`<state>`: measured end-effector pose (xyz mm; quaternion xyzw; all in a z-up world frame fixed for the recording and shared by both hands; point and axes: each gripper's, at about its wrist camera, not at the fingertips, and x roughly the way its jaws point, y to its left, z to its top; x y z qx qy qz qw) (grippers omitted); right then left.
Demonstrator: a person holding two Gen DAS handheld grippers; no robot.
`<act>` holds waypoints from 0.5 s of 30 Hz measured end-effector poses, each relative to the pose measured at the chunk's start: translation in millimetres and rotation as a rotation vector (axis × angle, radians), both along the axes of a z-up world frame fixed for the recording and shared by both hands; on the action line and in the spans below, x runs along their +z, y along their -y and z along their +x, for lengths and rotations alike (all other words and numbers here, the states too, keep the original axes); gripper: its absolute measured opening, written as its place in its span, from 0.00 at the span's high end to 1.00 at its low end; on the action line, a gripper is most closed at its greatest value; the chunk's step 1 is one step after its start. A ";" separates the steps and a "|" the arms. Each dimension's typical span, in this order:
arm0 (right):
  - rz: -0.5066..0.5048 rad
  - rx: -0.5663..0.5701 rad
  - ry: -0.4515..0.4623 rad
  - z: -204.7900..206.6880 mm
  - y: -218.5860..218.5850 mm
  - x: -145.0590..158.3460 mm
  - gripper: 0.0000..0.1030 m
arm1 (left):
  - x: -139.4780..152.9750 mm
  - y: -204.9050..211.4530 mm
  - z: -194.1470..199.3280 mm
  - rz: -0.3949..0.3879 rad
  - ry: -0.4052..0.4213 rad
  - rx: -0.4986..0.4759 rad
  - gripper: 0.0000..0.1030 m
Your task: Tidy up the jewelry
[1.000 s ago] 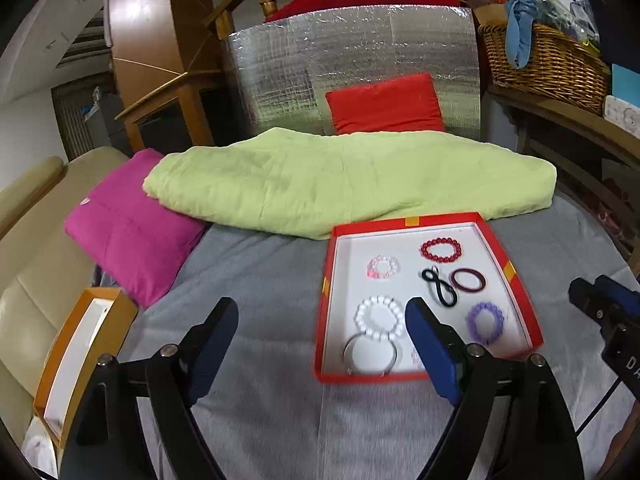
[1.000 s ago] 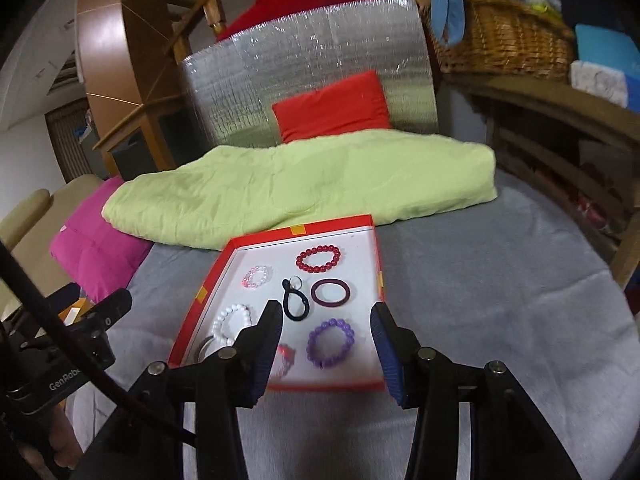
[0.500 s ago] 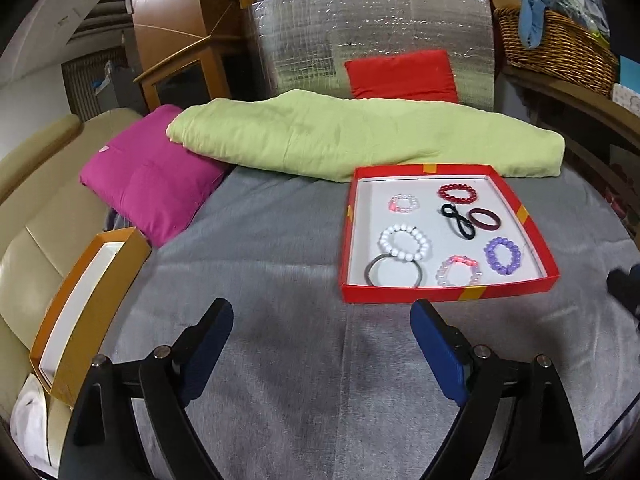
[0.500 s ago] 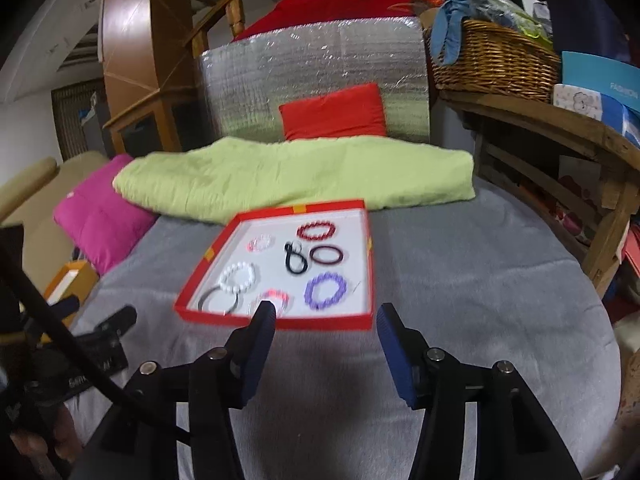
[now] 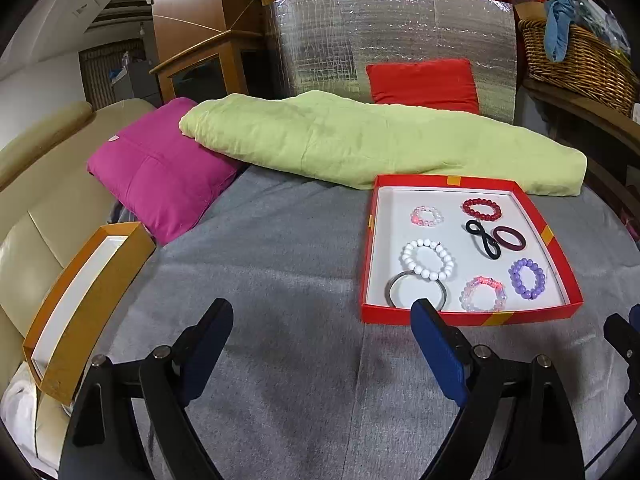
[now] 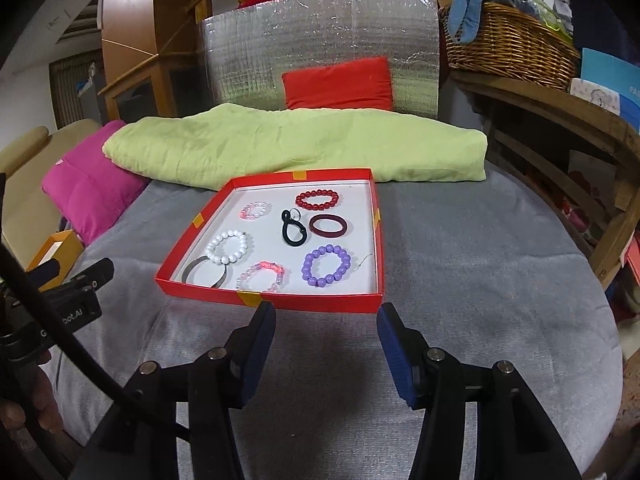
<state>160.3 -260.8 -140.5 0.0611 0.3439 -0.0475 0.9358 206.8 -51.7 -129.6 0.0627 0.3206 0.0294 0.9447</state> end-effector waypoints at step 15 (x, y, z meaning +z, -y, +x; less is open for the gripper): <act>0.008 0.000 0.002 -0.1 5.5 2.5 0.44 | -1.1 7.8 5.2 -0.009 -0.001 -0.010 0.12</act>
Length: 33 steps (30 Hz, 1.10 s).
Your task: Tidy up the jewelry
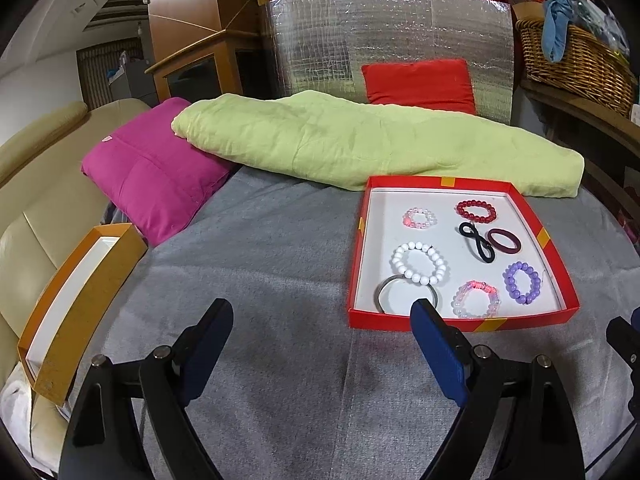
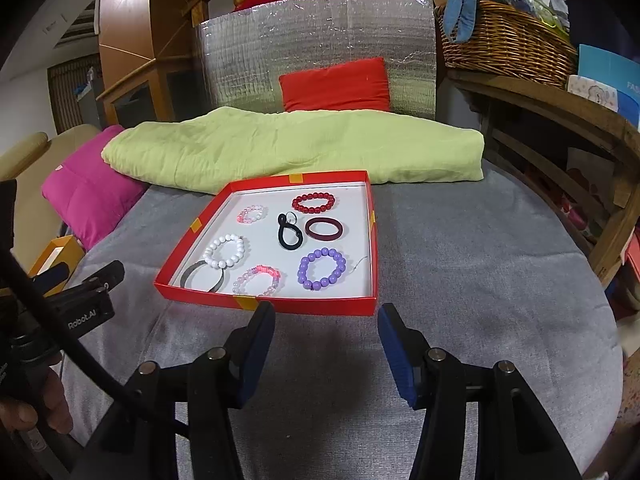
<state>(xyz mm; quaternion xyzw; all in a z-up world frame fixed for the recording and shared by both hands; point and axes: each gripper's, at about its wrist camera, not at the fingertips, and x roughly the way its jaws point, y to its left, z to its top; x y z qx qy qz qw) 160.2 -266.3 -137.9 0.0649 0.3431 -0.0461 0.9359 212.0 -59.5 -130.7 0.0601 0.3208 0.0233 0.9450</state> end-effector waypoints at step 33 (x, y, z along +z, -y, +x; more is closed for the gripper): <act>-0.028 -0.009 -0.025 4.8 -8.1 -7.2 0.41 | -0.4 -3.8 1.4 -0.025 -0.014 0.003 0.12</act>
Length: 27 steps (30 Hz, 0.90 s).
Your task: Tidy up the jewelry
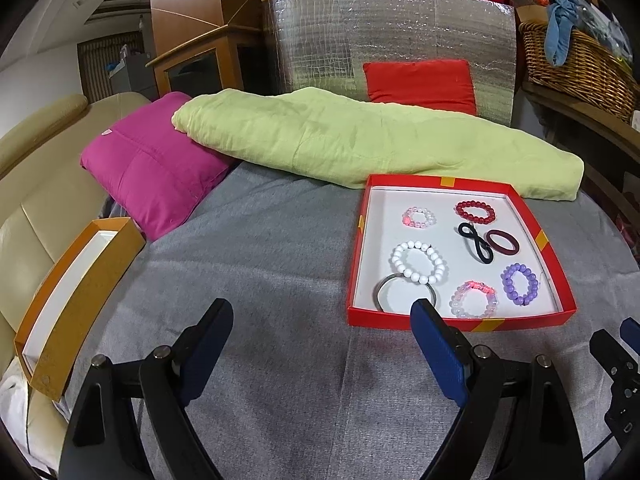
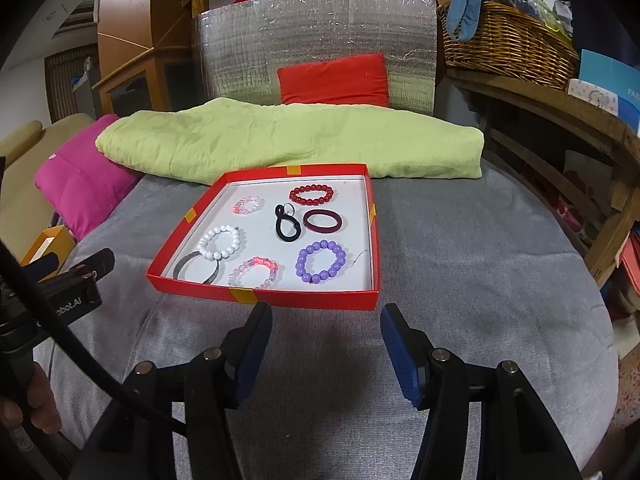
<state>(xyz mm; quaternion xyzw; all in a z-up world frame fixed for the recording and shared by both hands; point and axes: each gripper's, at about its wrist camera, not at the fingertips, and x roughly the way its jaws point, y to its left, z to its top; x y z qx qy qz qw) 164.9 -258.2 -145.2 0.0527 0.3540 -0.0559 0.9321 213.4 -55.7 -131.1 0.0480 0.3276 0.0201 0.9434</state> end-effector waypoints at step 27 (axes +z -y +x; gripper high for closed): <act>-0.004 -0.007 0.001 -0.1 -0.5 0.1 0.41 | 1.9 -0.6 -1.2 -0.011 0.000 0.006 0.12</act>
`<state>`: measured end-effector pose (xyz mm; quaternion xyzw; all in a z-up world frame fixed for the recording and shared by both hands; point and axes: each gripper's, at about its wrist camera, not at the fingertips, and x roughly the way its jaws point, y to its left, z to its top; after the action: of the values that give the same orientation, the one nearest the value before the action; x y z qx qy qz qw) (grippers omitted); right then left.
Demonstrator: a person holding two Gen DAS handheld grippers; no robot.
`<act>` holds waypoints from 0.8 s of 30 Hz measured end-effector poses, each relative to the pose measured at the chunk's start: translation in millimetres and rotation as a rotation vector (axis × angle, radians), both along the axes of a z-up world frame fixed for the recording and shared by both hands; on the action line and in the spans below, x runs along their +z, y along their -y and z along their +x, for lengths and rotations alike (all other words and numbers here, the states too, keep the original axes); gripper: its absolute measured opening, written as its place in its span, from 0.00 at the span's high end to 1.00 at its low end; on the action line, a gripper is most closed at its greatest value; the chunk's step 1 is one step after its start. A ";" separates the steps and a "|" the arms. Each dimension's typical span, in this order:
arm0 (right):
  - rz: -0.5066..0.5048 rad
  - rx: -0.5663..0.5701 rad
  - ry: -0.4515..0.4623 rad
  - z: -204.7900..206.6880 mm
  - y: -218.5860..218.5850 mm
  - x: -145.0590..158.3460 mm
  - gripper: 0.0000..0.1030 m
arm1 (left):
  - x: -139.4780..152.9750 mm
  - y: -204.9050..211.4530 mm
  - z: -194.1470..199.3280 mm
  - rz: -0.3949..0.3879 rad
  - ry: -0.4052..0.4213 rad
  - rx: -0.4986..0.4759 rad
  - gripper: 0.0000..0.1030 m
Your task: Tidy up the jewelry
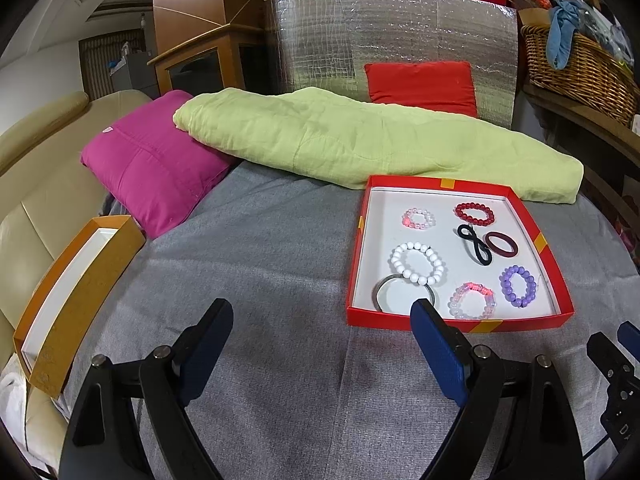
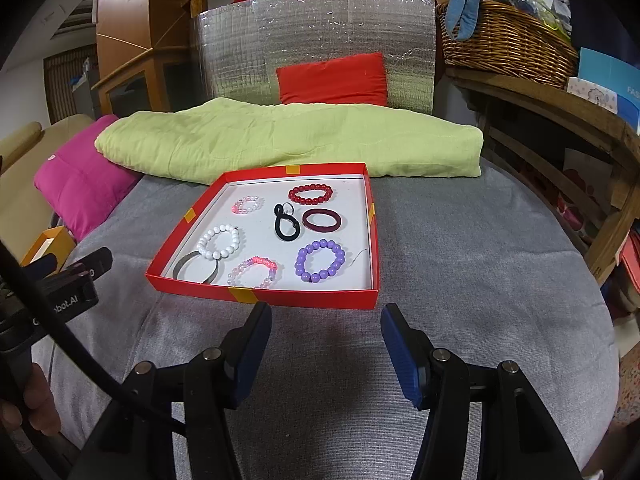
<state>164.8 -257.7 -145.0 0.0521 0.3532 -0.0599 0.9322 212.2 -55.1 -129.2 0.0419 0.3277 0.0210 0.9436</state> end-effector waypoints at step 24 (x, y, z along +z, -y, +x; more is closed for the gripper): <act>-0.005 0.000 -0.004 1.1 -3.2 -2.8 0.41 | 0.5 -4.0 0.0 -0.016 -0.003 0.010 0.12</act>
<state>165.9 -254.5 -147.8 0.0497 0.3549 -0.0607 0.9316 212.3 -51.2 -128.7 0.0328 0.3294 0.0232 0.9433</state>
